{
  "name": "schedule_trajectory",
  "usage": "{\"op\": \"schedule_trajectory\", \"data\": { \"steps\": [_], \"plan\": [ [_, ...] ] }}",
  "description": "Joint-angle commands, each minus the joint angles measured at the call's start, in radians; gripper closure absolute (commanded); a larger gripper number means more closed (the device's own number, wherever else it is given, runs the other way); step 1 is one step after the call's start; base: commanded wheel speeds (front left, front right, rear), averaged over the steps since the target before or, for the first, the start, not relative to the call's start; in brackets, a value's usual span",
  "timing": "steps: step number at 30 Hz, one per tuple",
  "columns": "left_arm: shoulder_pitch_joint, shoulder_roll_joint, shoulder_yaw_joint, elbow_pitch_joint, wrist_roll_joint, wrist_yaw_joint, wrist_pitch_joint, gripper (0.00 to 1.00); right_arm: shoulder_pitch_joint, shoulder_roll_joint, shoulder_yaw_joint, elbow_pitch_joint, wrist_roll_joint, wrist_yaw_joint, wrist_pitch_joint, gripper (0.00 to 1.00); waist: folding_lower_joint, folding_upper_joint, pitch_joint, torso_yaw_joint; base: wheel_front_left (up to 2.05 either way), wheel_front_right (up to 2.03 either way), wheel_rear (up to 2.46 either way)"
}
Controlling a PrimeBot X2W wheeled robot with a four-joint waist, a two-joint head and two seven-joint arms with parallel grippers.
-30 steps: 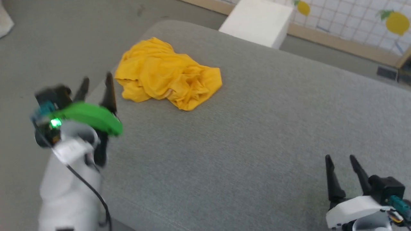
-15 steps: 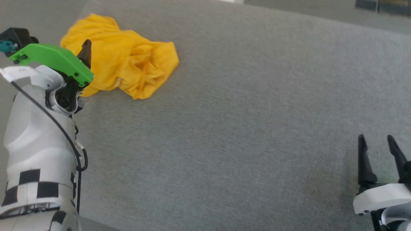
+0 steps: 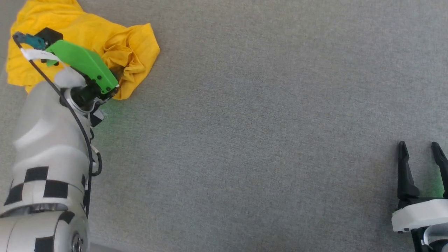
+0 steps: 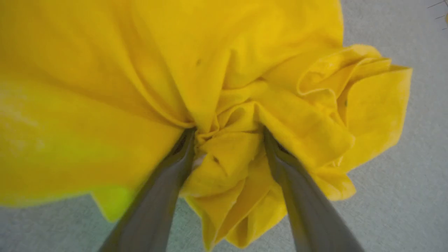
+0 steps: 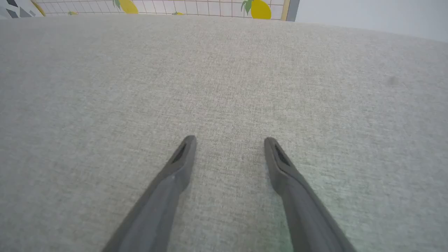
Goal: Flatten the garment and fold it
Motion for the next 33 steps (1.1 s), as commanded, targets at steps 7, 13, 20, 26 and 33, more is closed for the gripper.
{"op": "schedule_trajectory", "data": {
  "steps": [7, 13, 20, 26, 33],
  "plan": [
    [0.035, -0.043, 0.029, -0.008, -0.028, 0.008, -0.151, 1.00, 0.005, 0.000, 0.002, 0.012, 0.008, -0.001, -0.001, 0.00, 0.0000, -0.0001, -0.025, 0.031, 0.00, 0.00, 0.00],
    [-0.009, 0.001, 0.047, -0.100, -0.017, -0.038, -0.388, 1.00, -0.011, 0.000, 0.035, 0.067, 0.026, -0.001, -0.019, 0.00, 0.0000, -0.0001, -0.099, 0.046, 0.00, 0.00, 0.00],
    [-0.113, 0.056, -0.012, -0.216, 0.018, -0.094, -0.455, 1.00, -0.019, 0.000, 0.067, 0.162, 0.064, -0.001, -0.061, 0.00, 0.0000, -0.0001, -0.205, 0.046, 0.00, 0.00, 0.00],
    [-0.237, 0.066, -0.106, -0.331, 0.016, -0.112, -0.437, 1.00, -0.035, 0.000, 0.104, 0.259, 0.106, -0.001, -0.114, 0.00, 0.0000, -0.0001, -0.300, 0.016, 0.00, 0.00, 0.00],
    [-0.325, 0.028, -0.246, -0.464, -0.091, -0.114, -0.356, 1.00, -0.043, 0.000, 0.133, 0.354, 0.140, -0.001, -0.162, 0.00, 0.0000, -0.0001, -0.383, -0.053, 0.00, 0.00, 0.00]
  ]
}}
